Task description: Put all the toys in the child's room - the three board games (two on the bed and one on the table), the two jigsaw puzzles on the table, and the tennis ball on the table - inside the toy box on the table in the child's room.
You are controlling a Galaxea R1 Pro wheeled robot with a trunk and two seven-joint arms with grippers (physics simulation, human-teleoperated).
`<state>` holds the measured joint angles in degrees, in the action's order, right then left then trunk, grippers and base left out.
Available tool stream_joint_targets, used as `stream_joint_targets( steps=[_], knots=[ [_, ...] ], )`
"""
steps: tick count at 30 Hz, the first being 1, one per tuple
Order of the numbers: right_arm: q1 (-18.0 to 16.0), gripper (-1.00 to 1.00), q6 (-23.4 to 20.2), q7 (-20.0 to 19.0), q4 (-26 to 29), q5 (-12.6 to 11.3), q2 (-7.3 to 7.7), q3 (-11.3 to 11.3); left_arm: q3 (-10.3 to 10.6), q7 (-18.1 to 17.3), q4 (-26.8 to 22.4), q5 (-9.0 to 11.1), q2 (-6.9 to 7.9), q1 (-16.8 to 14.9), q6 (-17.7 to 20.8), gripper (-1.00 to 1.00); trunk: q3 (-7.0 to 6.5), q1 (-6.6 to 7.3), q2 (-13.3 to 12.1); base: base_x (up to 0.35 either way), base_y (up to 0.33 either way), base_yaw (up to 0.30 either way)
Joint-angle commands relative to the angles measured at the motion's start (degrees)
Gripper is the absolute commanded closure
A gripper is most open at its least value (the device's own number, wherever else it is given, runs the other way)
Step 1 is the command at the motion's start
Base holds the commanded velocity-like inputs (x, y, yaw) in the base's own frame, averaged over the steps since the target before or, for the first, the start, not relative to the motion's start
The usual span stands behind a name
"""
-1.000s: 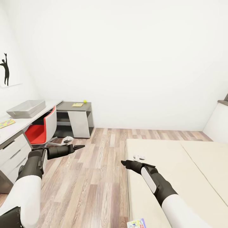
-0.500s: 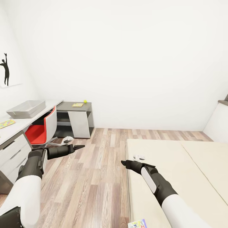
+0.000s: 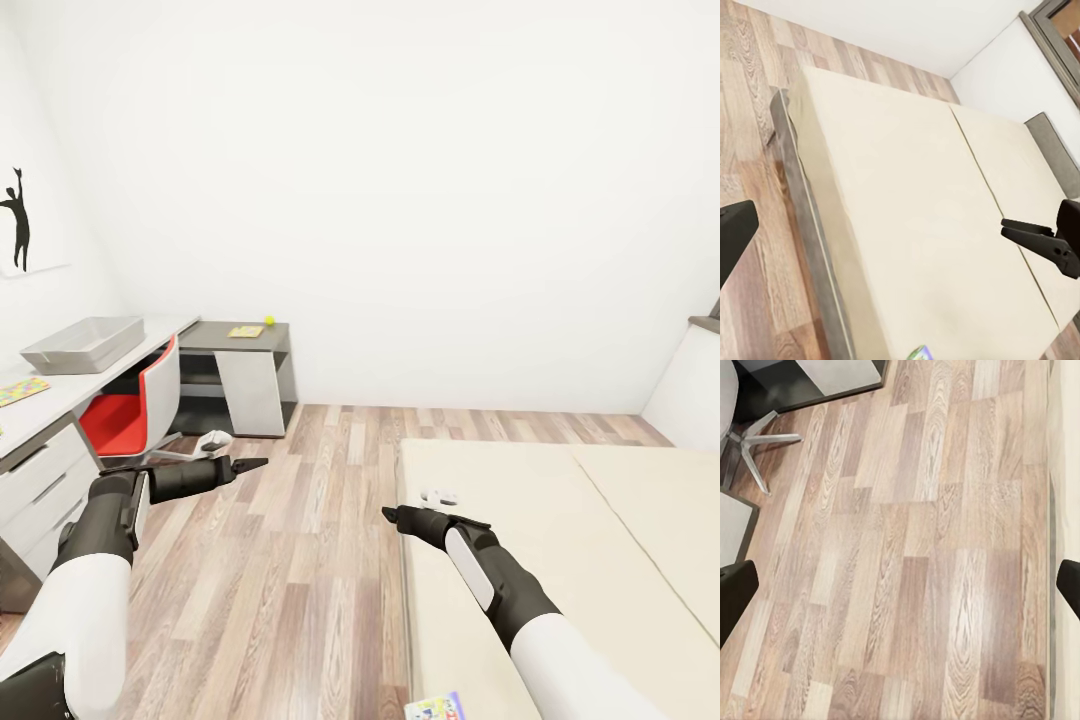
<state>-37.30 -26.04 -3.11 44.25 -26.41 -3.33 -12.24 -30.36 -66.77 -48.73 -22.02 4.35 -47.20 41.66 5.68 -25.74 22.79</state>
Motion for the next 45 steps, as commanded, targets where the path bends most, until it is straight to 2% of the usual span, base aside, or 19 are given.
stream_joint_targets(
  steps=[1, 12, 36, 45],
  knots=[
    [-0.05, -1.0, -0.24, -0.06, 0.05, -0.05, 0.0, 0.01, -0.23, -0.57, -0.05, -0.56, -0.04, -0.09, 0.44, -1.0, 0.13, -0.04, 0.13, 0.0, 0.104, 0.0],
    [-0.05, -1.0, -0.28, -0.06, 0.05, -0.05, -0.01, 0.01, -0.23, -0.56, -0.05, -0.56, -0.03, -0.09, 0.44, -1.0, 0.13, -0.04, 0.13, 0.0, 0.166, 0.0],
    [-0.05, -1.0, -0.25, -0.06, 0.03, -0.05, 0.02, 0.02, -0.23, -0.54, -0.05, -0.56, -0.02, -0.09, 0.44, -1.0, 0.13, -0.04, 0.13, 0.0, 0.031, 0.0],
    [-0.05, -1.0, -0.28, -0.06, 0.05, -0.05, 0.01, 0.02, -0.23, -0.55, -0.05, -0.56, -0.04, -0.09, 0.44, -1.0, 0.13, -0.04, 0.13, 0.0, 0.185, 0.0]
  ],
)
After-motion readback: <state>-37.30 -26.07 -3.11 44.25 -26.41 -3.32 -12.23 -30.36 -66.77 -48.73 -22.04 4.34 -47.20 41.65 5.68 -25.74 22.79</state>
